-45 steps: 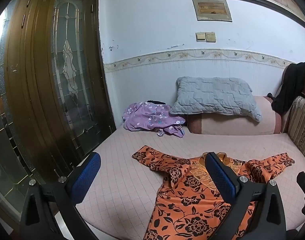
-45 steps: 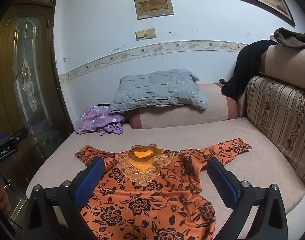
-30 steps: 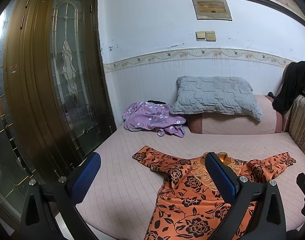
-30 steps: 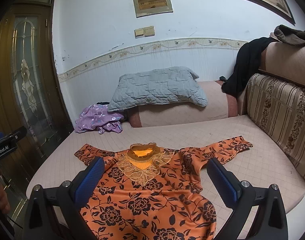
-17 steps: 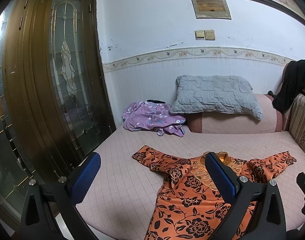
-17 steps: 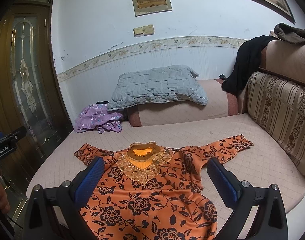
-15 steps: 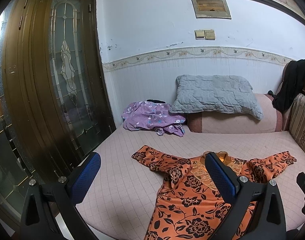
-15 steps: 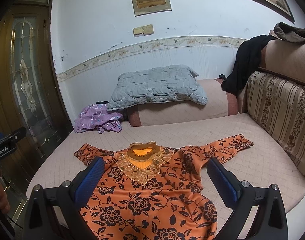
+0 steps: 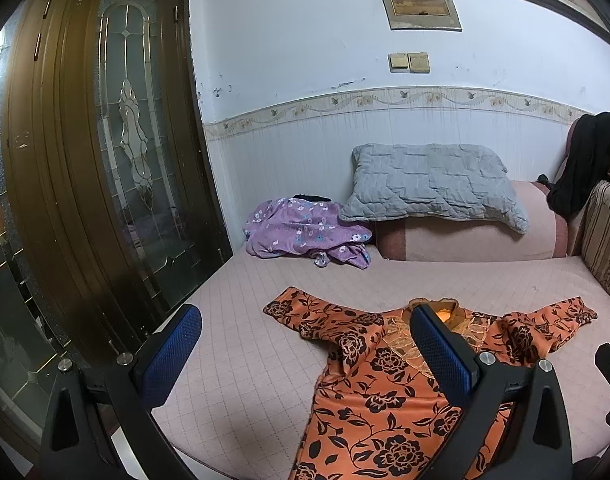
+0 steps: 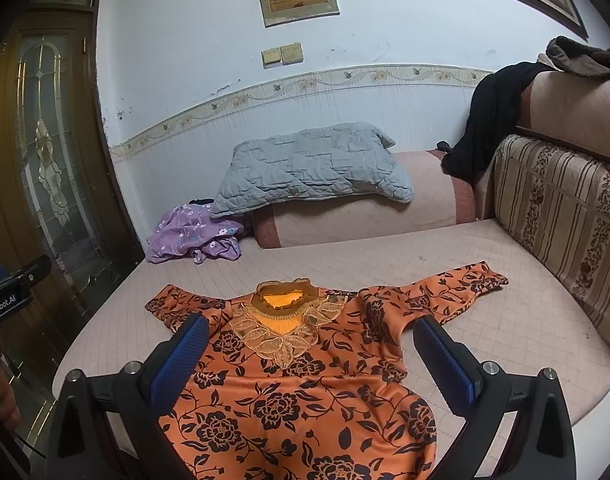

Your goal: Fold small clothes

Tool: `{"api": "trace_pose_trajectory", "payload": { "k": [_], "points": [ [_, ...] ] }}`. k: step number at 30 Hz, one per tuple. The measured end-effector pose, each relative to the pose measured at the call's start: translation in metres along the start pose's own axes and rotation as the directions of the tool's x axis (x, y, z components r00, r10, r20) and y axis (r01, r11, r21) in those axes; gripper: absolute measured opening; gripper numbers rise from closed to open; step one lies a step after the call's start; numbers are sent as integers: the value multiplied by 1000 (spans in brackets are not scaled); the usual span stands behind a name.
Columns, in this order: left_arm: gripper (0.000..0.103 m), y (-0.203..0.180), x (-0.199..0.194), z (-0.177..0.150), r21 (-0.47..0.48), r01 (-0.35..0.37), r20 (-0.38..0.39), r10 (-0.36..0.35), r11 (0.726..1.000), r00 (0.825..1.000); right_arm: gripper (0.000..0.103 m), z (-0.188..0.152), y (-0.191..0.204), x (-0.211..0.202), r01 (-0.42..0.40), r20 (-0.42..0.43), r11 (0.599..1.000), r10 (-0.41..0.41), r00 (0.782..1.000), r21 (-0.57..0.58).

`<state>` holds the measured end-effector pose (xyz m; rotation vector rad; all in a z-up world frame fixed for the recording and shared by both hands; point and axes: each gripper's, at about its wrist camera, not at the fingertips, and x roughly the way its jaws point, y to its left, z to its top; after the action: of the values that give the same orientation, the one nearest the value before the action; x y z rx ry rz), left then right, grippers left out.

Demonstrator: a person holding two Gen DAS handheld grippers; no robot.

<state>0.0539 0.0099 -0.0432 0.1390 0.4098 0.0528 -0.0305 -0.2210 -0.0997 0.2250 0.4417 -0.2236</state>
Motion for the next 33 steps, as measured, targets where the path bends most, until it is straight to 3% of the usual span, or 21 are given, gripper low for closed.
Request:
{"api": "trace_pose_trajectory", "payload": {
  "k": [6, 11, 14, 17, 19, 21, 24, 26, 27, 29, 31, 33],
  "points": [
    [103, -5, 8, -2, 9, -2, -13, 2, 1000, 1000, 103, 1, -5, 8, 20, -23, 1000, -21, 1000, -17],
    [103, -17, 30, -9, 28, 4, -46, -3, 1000, 999, 103, 0, -20, 24, 11, -41, 999, -9, 999, 38],
    [103, -33, 68, -23, 46, 56, -143, -49, 997, 989, 103, -3, -48, 47, 2, -44, 992, 3, 999, 124],
    [103, -58, 119, -49, 76, 111, -273, -86, 991, 958, 103, -8, -97, 78, -15, -74, 957, 37, 997, 290],
    [103, -82, 162, -75, 96, 156, -392, -106, 983, 914, 103, -15, -140, 98, -9, -109, 911, 59, 992, 412],
    [103, -106, 199, -101, 115, 181, -481, -105, 977, 871, 103, -24, -191, 121, -5, -113, 830, 82, 990, 557],
    [103, -138, 237, -129, 152, 202, -537, -91, 967, 839, 101, -37, -249, 155, 20, -122, 700, 96, 988, 714],
    [103, -151, 250, -138, 161, 214, -540, -95, 964, 837, 92, -44, -282, 175, 49, -127, 624, 82, 988, 780],
    [103, -159, 257, -142, 176, 216, -526, -93, 961, 845, 88, -45, -295, 186, 47, -114, 593, 77, 990, 804],
    [103, -170, 267, -150, 207, 221, -500, -92, 953, 861, 83, -44, -318, 208, 67, -109, 565, 40, 993, 822],
    [103, -171, 275, -158, 226, 237, -522, -88, 945, 849, 74, -48, -338, 229, 112, -139, 545, 8, 990, 831],
    [103, -173, 285, -166, 219, 265, -572, -96, 939, 815, 71, -50, -358, 252, 143, -156, 519, -17, 988, 843]
  ]
}}
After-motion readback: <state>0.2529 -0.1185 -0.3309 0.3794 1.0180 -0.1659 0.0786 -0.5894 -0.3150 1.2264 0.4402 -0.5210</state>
